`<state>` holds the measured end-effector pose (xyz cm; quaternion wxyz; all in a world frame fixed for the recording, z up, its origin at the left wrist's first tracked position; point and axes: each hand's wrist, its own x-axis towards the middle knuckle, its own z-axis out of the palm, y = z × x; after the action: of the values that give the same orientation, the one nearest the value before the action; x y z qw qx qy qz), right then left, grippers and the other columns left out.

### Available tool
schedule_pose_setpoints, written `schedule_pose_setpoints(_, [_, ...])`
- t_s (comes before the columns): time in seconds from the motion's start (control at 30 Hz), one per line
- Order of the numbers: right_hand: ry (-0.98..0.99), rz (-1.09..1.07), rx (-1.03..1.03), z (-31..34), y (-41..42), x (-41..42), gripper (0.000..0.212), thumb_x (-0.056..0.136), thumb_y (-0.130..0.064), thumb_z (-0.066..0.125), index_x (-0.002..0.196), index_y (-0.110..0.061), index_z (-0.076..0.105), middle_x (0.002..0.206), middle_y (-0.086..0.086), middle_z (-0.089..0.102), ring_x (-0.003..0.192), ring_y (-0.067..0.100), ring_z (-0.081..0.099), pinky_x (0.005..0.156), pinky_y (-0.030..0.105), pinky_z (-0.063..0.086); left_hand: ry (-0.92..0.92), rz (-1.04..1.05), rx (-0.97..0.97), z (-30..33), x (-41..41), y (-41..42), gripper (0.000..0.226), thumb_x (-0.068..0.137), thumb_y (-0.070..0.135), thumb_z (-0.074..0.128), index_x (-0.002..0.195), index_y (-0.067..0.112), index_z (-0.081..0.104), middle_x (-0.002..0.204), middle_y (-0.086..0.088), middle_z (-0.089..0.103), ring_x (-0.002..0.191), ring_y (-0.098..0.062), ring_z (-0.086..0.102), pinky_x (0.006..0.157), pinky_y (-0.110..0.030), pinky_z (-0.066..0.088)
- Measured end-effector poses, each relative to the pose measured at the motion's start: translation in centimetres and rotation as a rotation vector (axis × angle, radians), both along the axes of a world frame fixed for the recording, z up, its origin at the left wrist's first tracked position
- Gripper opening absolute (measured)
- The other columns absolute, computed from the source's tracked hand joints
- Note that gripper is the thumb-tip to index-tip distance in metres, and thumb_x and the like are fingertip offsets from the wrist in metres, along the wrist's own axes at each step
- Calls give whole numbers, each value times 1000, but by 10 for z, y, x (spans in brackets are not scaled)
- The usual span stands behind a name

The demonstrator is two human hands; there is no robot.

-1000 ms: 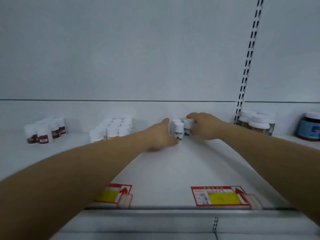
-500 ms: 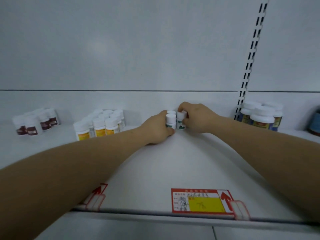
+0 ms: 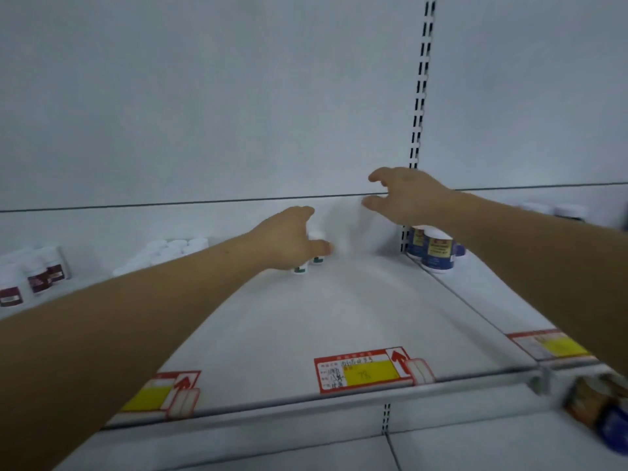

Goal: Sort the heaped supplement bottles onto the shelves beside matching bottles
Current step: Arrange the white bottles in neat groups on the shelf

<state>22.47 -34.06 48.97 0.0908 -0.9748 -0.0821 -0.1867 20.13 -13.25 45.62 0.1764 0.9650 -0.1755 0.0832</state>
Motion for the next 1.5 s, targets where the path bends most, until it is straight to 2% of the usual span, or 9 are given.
schedule_pose_setpoints(0.23, [34, -190, 23, 1, -78, -33, 62, 96, -52, 42, 148, -20, 31, 153, 8, 33, 139, 27, 30, 111, 36, 25, -4, -175, 107, -7, -21, -61, 82, 90, 53, 52, 152, 19, 10, 159, -2, 8, 145, -18, 11, 115, -30, 13])
schedule_pose_setpoints(0.4, [85, -203, 83, -17, -128, -29, 57, 98, -46, 40, 149, -20, 29, 154, 8, 31, 140, 27, 29, 111, 35, 25, 86, -160, 65, -17, -19, -112, 83, 90, 50, 53, 152, 16, 9, 159, -3, 11, 144, -20, 16, 113, -29, 18])
schedule_pose_setpoints(0.57, [154, -34, 88, -30, -156, -2, 61, 97, -43, 44, 151, -21, 24, 156, 4, 28, 140, 23, 30, 109, 30, 25, 181, -75, -185, -17, -4, -165, 76, 89, 33, 63, 147, 14, 18, 142, -2, 41, 118, -19, 44, 84, -18, 33])
schedule_pose_setpoints(0.63, [214, 64, 90, -34, -161, 10, 67, 95, -41, 51, 152, -22, 22, 156, 5, 27, 138, 24, 33, 104, 29, 28, 224, -45, -315, -19, 2, -181, 78, 88, 25, 64, 148, 17, 15, 122, 8, 41, 103, -12, 41, 74, -15, 37])
schedule_pose_setpoints(0.77, [215, 179, 68, -45, -171, 32, 69, 90, -34, 60, 149, -21, 26, 144, 11, 33, 127, 29, 41, 92, 30, 34, 259, 18, -471, -34, 14, -199, 69, 83, 11, 67, 140, 21, 29, 118, 6, 52, 101, -11, 50, 79, -20, 41])
schedule_pose_setpoints(0.97, [99, 271, 147, -52, -183, 43, 47, 91, -19, 57, 136, -21, 44, 122, 16, 48, 102, 27, 49, 79, 27, 35, 123, 98, -459, -46, 16, -207, 50, 81, 12, 68, 126, 22, 50, 106, 5, 61, 97, -13, 57, 72, -16, 40])
schedule_pose_setpoints(1.13, [107, 271, 179, -52, -183, 42, 50, 91, -24, 59, 138, -19, 41, 127, 12, 45, 100, 23, 47, 80, 27, 35, 92, 149, -460, -50, 15, -209, 49, 79, 21, 71, 121, 20, 45, 89, 8, 57, 79, -7, 55, 62, -16, 38])
schedule_pose_setpoints(1.27, [102, 265, 171, -55, -182, 43, 52, 91, -24, 58, 139, -19, 40, 126, 13, 45, 110, 26, 47, 81, 26, 34, 109, 148, -429, -50, 16, -213, 55, 77, 29, 74, 119, 21, 39, 99, 6, 56, 88, -12, 57, 68, -19, 42])
schedule_pose_setpoints(1.5, [72, 275, 139, -60, -183, 43, 49, 94, -23, 54, 140, -16, 38, 126, 16, 46, 111, 30, 48, 87, 31, 37, 115, 96, -473, -53, 18, -218, 62, 77, 21, 74, 130, 20, 42, 116, 3, 58, 101, -15, 57, 83, -23, 42])
